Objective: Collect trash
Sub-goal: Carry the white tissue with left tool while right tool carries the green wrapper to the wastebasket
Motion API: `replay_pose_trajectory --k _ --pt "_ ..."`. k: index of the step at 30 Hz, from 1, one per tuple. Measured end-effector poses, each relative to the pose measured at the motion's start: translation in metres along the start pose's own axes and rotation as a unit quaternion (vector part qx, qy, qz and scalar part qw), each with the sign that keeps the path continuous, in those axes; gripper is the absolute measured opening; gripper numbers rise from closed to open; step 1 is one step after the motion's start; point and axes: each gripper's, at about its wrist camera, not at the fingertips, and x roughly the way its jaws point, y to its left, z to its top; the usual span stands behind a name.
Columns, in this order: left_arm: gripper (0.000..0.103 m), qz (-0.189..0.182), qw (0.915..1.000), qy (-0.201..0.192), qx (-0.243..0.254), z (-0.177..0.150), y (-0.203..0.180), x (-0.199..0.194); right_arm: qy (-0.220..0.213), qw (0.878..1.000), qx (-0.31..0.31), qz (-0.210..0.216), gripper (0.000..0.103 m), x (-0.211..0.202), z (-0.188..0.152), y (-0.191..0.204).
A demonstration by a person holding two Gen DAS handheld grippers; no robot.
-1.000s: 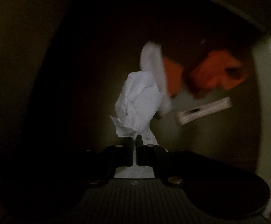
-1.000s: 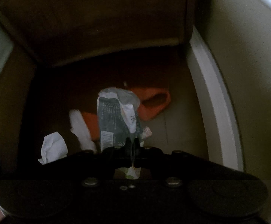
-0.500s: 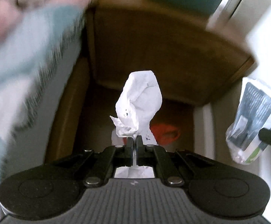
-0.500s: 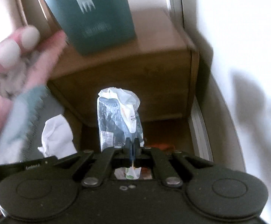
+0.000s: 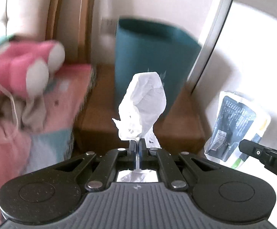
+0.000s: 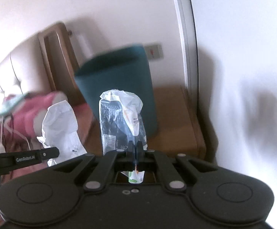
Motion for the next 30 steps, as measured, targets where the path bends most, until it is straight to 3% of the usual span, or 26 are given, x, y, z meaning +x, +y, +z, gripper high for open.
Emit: replay_pose_trajectory --k 7,12,21,30 --pt "0.002 -0.008 0.9984 -0.053 0.02 0.077 -0.018 -0.024 -0.071 0.997 -0.021 0.003 0.0 0.004 0.073 0.013" --pt "0.002 -0.004 0.9953 -0.09 0.036 0.129 -0.026 -0.027 -0.092 0.996 -0.022 -0.001 0.0 0.025 0.112 0.019" --pt "0.002 0.006 0.9937 -0.103 0.043 0.2 -0.027 0.011 -0.074 0.997 -0.031 -0.019 0.0 0.083 0.153 0.024" --pt "0.002 0.017 0.9946 -0.079 0.065 0.215 -0.035 0.067 -0.034 0.998 -0.035 -0.033 0.0 0.128 0.167 0.022"
